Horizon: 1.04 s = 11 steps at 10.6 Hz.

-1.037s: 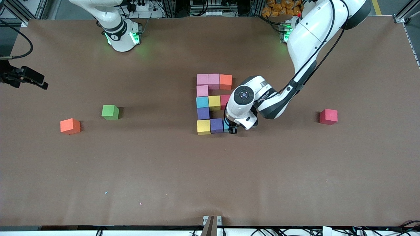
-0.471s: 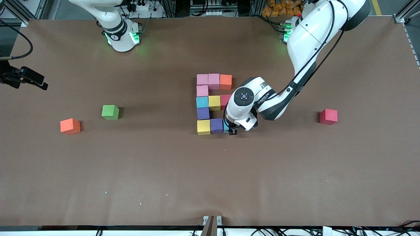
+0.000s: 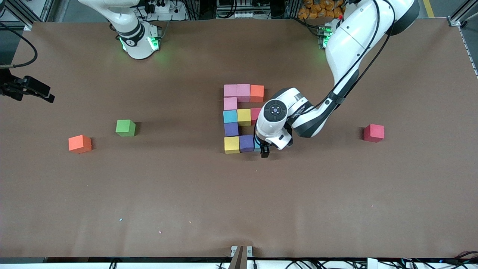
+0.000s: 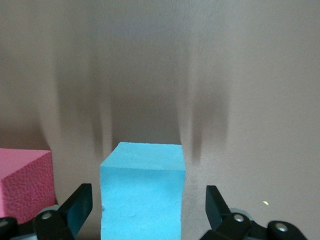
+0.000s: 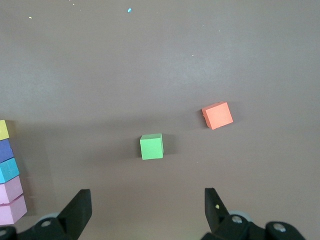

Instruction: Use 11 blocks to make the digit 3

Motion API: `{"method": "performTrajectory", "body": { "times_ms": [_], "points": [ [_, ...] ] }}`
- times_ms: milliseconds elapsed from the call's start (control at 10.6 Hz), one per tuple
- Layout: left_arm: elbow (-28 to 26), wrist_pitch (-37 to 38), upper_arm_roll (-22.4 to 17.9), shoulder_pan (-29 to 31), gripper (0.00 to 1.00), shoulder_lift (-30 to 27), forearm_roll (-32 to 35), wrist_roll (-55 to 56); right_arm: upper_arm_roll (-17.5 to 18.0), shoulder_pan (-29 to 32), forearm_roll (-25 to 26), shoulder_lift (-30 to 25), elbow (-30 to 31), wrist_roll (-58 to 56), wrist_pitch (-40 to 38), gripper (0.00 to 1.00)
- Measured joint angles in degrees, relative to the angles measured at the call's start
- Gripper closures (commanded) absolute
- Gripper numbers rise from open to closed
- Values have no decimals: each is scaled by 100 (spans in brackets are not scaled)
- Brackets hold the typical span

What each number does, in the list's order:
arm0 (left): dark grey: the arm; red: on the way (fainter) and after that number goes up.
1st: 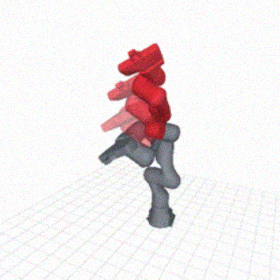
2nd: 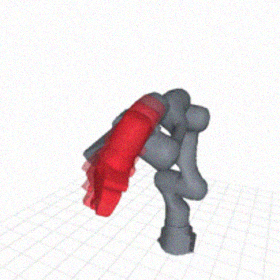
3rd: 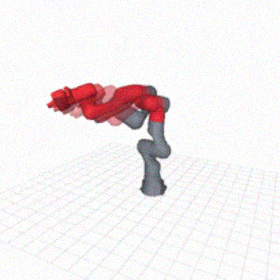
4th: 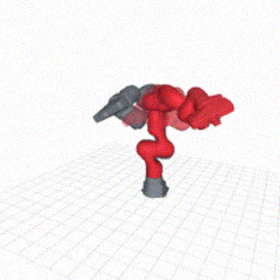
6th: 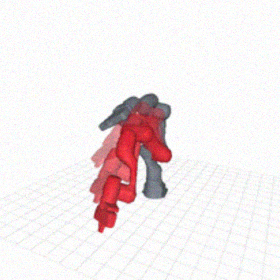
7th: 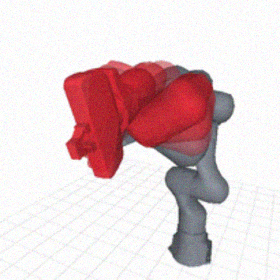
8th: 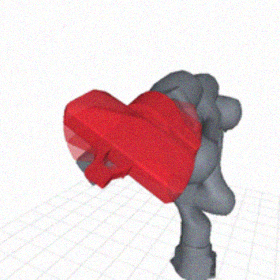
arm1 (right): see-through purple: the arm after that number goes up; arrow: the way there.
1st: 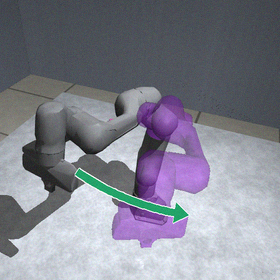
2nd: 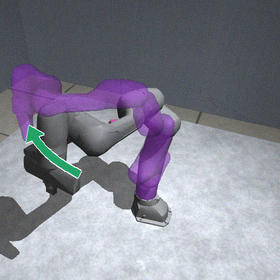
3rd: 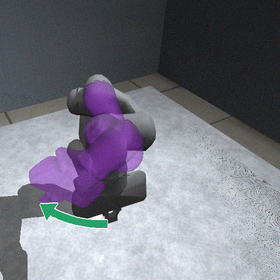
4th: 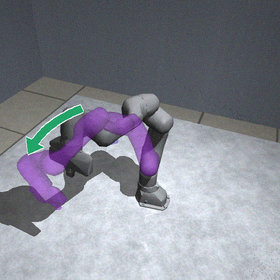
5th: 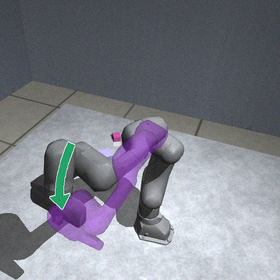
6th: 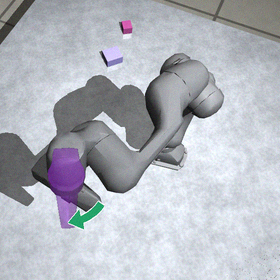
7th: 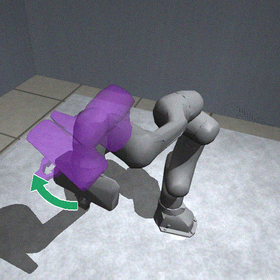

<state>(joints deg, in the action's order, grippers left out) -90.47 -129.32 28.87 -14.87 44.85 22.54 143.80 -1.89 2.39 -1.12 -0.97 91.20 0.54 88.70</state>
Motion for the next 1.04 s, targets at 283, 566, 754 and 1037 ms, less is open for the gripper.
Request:
{"method": "performTrajectory", "body": {
  "times_ms": [283, 566, 754, 1037],
  "points": [
    [159, 507, 116, -79, 0, -376, 0, -6, 1, 0, 0, 0, 2, 0, 3, 0],
    [188, 1090, 124, -51, 0, -1092, 4, -540, 2, 0, 0, 0, 4, 0, 4, 0],
    [192, 1341, 76, 209, 0, -1619, 5, -1286, 2, 0, 0, 0, 5, 0, 4, 0],
    [189, 1586, 71, 793, 0, -2143, 5, -2839, 2, 0, 0, 0, 6, 0, 4, 0]
  ]
}}
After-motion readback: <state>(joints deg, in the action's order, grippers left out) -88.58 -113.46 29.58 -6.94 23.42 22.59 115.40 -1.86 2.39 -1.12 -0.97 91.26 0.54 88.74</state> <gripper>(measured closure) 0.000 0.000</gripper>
